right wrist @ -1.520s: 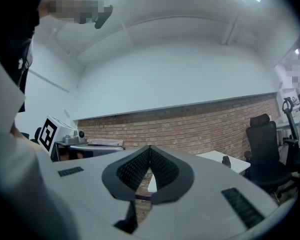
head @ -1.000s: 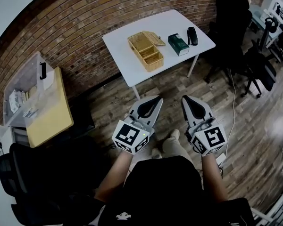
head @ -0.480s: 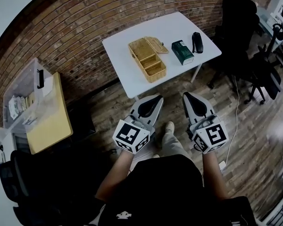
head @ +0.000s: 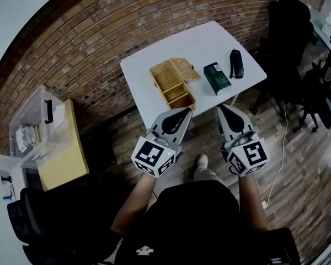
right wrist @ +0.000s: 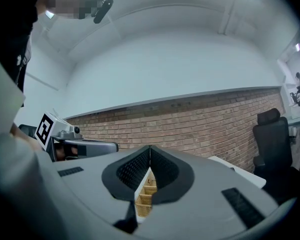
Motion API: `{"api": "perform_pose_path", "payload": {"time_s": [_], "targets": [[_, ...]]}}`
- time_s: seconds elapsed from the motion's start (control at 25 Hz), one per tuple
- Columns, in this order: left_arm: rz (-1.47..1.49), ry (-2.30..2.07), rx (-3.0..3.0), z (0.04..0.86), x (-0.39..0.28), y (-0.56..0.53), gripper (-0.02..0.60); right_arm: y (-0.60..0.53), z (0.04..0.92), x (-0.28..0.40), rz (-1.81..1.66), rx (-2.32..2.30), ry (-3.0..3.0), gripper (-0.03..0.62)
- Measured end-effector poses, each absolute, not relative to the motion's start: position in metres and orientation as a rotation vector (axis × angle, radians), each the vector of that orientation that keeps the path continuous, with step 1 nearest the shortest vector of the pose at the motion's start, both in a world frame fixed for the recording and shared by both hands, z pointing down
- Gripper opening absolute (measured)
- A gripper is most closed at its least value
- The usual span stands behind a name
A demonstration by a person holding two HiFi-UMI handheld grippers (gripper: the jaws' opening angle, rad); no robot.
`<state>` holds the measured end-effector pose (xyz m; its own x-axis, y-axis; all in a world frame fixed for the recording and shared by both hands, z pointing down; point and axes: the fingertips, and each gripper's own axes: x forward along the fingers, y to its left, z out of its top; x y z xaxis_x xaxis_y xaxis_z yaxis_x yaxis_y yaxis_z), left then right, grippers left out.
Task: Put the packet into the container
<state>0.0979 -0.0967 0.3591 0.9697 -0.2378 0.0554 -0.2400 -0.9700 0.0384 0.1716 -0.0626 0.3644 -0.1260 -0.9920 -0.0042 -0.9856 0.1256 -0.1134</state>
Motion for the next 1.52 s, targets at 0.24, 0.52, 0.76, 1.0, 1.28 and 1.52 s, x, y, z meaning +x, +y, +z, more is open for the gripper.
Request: {"api": "perform_pose_path", "payload": {"time_s": [0.24, 0.52, 0.76, 1.0, 1.28, 1.52], "targets": [[0.101, -0.411, 3.063, 0.363, 0.126, -0.134, 0.006, -0.102, 0.368, 0.202, -0.147, -2.005, 2.315, 0.005], [0.092, -0.465, 3.036, 0.365, 0.158, -0.177, 0.006, -0.146, 0.376, 0.236, -0.209, -1.994, 2.369, 0.005], [0.111, -0.544, 3.013, 0.371, 0.168, -0.207, 0.006, -0.175, 0.391, 0.256, -0.267, -1.965, 2.401, 0.005], [0.146, -0.603, 2.976, 0.381, 0.157, -0.225, 0.006, -0.198, 0.403, 0.255, -0.322, -1.954, 2.414, 0.005], [0.129, -0.527, 2.969, 0.389, 0.162, -0.252, 0.006, -0.220, 0.416, 0.258, -0.358, -2.033, 2.405, 0.005], [0.106, -0.337, 2.998, 0.385, 0.189, -0.273, 0.006, -0.231, 0.422, 0.272, -0.379, -2.180, 2.318, 0.005]]}}
